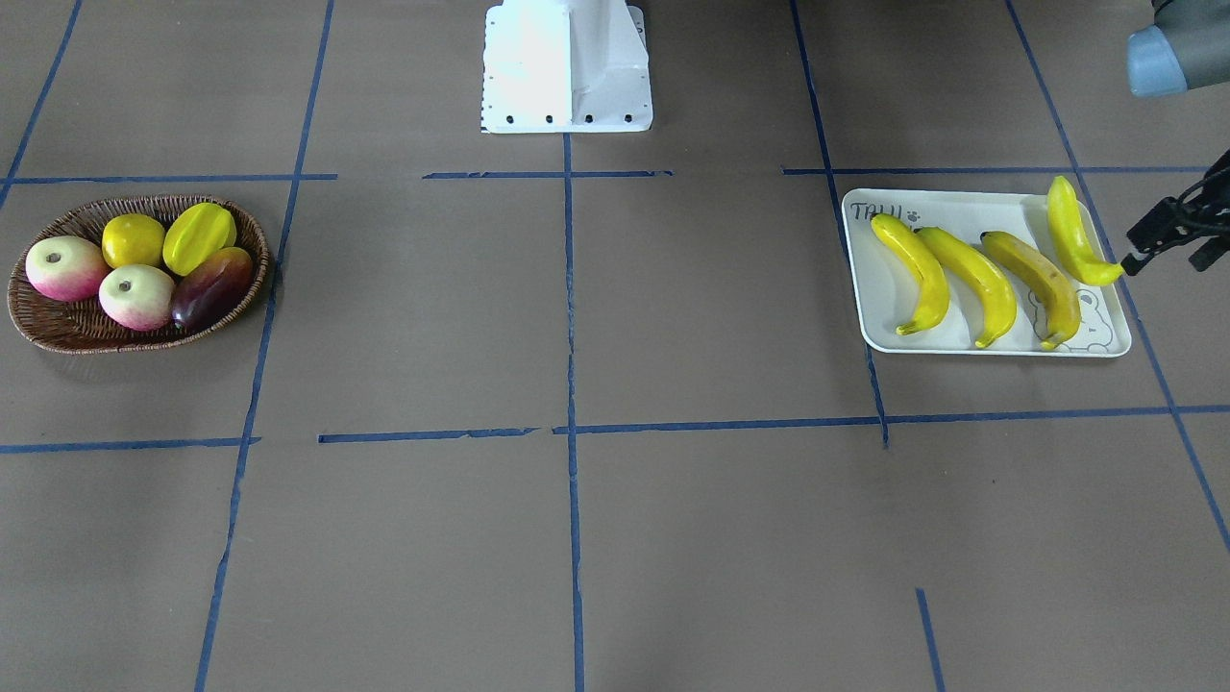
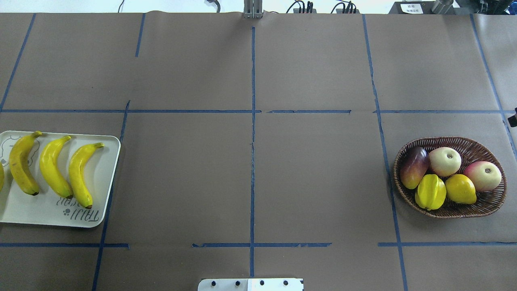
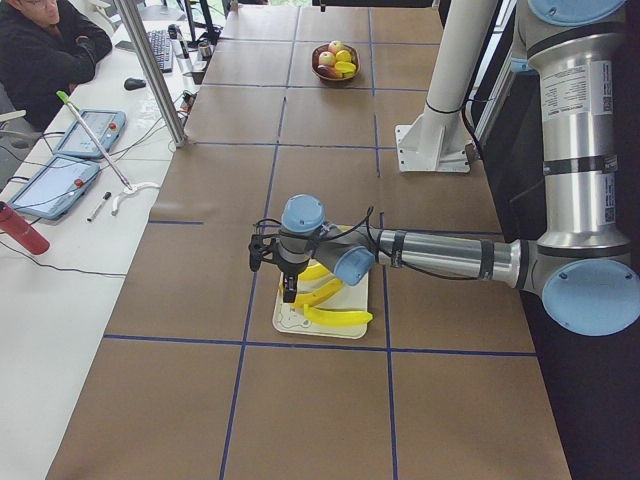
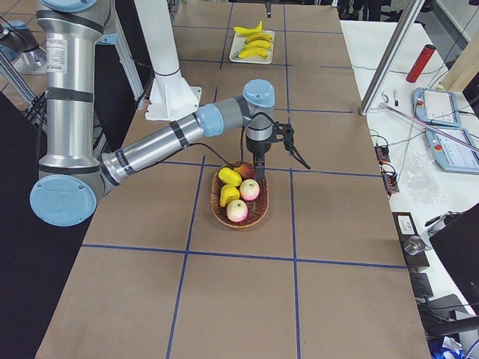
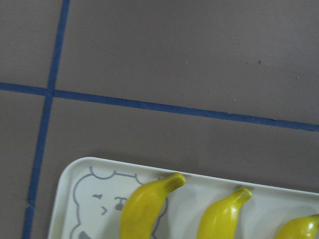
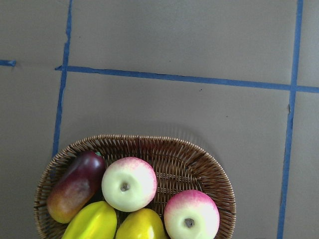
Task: Transfer all bananas from basket to plate
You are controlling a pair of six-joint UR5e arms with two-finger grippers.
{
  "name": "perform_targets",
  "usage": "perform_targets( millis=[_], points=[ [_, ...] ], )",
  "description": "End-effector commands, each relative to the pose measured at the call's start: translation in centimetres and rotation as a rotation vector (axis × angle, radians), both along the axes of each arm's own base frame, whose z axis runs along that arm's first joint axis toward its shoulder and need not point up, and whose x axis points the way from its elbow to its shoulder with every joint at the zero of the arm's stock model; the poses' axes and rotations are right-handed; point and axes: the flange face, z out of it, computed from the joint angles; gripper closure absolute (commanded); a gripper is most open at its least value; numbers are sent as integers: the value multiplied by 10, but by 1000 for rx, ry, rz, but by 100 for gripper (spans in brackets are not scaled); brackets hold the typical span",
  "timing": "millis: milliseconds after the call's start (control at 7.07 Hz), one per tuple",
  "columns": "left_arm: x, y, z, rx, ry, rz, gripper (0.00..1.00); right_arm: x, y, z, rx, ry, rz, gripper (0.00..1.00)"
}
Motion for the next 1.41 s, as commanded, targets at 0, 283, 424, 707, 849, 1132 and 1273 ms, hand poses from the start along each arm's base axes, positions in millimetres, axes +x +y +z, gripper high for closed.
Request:
perform_targets(
  millis=[0, 283, 424, 707, 849, 1132, 1273],
  points=[
    [-72, 1, 26, -26, -90, 84, 0, 52, 3, 76, -5, -28, -52, 0],
    [-102, 9, 36, -53, -101, 87, 0, 80, 7, 146, -73, -28, -57, 0],
    [-102, 11, 47, -75, -98, 90, 0, 92, 6, 165, -44, -34, -29, 0],
    [-97, 14, 63, -117, -21, 100, 0, 110, 7, 211, -38, -96, 26, 0],
    [-97, 16, 63, -132, 7, 99, 0, 109, 4, 208, -37, -121, 30, 0],
    [-107, 21, 67, -152, 44, 111, 0, 109, 4, 208, -42, -123, 29, 0],
    [-112, 22, 67, -144, 44, 110, 0, 111, 4, 203, -31, -123, 33, 0]
  ],
)
